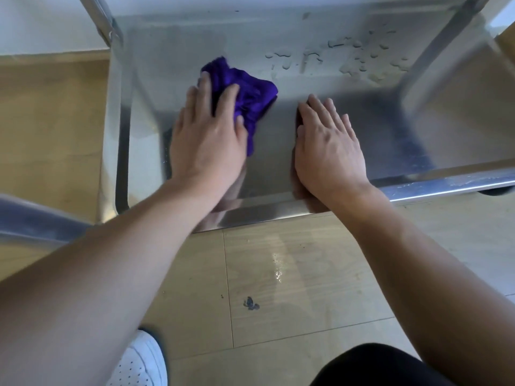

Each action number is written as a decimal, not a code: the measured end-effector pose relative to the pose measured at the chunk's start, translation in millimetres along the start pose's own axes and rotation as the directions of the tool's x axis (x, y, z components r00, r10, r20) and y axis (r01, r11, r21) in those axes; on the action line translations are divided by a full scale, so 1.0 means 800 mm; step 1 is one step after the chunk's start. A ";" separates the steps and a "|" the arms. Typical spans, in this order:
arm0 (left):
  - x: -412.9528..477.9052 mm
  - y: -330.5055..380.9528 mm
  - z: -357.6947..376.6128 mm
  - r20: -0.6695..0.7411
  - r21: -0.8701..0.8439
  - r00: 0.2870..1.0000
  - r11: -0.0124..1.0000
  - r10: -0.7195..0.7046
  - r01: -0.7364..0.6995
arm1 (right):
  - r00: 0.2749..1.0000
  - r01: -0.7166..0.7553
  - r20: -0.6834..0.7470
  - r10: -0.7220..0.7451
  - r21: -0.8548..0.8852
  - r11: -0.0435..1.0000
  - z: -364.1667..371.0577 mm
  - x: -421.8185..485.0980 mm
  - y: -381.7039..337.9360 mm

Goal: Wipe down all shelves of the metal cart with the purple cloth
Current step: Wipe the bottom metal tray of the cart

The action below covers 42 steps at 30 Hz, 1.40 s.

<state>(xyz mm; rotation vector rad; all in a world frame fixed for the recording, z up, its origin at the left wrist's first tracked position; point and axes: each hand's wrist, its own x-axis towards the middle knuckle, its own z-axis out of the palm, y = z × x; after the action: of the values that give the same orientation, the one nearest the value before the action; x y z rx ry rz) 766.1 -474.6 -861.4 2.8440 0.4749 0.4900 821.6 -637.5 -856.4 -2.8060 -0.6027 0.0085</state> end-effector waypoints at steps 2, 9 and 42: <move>0.008 -0.029 -0.006 -0.019 0.026 0.997 0.996 -0.080 0.080 | 1.000 0.003 -0.001 -0.003 -0.017 1.000 0.002 0.000 0.000; 0.022 -0.037 -0.009 0.009 0.020 0.996 0.996 -0.085 0.085 | 1.000 0.011 -0.016 -0.011 -0.038 0.999 0.004 -0.003 -0.004; 0.078 -0.019 0.013 -0.030 -0.257 0.996 0.964 -0.082 0.071 | 0.971 0.232 0.031 -0.235 0.094 0.968 0.001 -0.013 -0.021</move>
<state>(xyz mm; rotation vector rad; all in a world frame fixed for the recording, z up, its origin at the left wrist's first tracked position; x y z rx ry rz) 821.4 -440.4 -856.9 2.5637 0.4886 0.5518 805.7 -627.0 -853.0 -2.6373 -0.9159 0.0466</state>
